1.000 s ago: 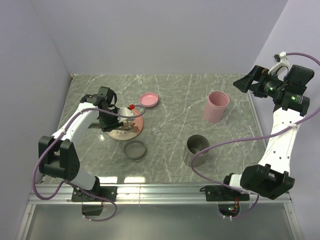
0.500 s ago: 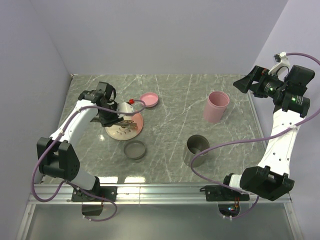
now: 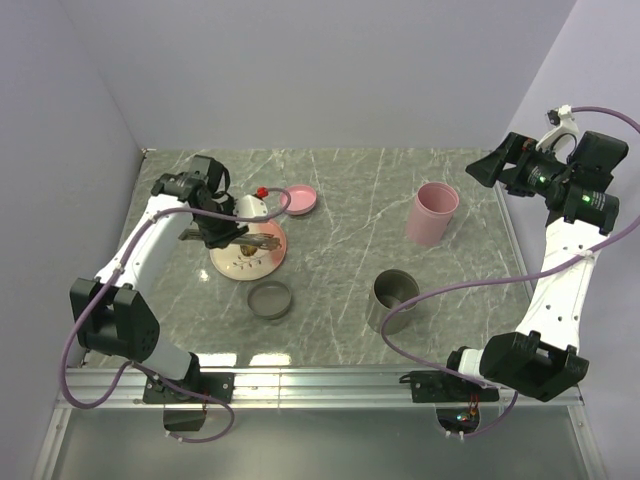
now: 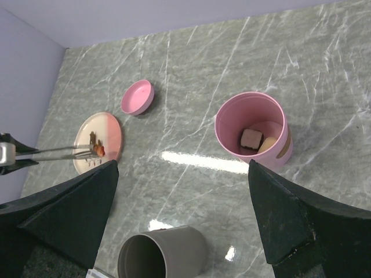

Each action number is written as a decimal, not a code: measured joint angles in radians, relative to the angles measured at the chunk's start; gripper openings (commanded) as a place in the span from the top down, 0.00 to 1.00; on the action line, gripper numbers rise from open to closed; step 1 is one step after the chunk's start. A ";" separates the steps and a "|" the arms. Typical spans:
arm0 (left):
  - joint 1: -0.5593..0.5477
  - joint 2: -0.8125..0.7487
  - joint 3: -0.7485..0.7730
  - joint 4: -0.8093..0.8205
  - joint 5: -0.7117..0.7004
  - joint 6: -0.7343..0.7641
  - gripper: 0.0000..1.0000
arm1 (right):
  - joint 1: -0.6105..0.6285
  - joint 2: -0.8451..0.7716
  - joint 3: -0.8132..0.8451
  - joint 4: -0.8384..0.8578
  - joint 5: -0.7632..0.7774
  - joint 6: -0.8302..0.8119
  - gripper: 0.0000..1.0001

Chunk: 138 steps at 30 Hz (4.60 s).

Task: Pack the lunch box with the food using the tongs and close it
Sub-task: Pick up the fake food from the plate, then place the fake food in the packing box, then pick up the fake food from the plate.

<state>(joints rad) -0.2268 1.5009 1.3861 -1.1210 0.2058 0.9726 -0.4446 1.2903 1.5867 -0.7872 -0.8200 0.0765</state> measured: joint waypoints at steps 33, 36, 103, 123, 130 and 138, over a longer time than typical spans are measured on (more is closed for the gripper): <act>-0.634 0.002 0.497 -0.129 0.101 -0.345 0.62 | 0.000 0.000 -0.005 0.000 0.000 0.007 0.00; -0.676 0.003 0.486 -0.122 0.091 -0.367 0.62 | 0.000 0.000 -0.005 0.001 0.000 0.008 0.00; 0.169 -0.294 -0.204 0.090 -0.077 -0.884 0.50 | 0.000 0.000 -0.054 0.016 -0.016 0.003 0.00; -0.086 -0.134 -0.230 0.206 -0.348 -1.130 0.52 | 0.000 0.000 -0.055 0.016 -0.011 -0.008 0.00; -0.094 -0.091 -0.230 0.225 -0.379 -1.153 0.53 | 0.000 0.000 -0.056 0.016 -0.010 -0.008 0.00; -0.099 -0.058 -0.230 0.233 -0.383 -1.155 0.57 | 0.000 0.000 -0.057 0.016 -0.007 -0.014 0.00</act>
<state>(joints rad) -0.3256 1.4429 1.1557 -0.8879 -0.1776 -0.1829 -0.4446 1.2903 1.5295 -0.7712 -0.8272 0.0624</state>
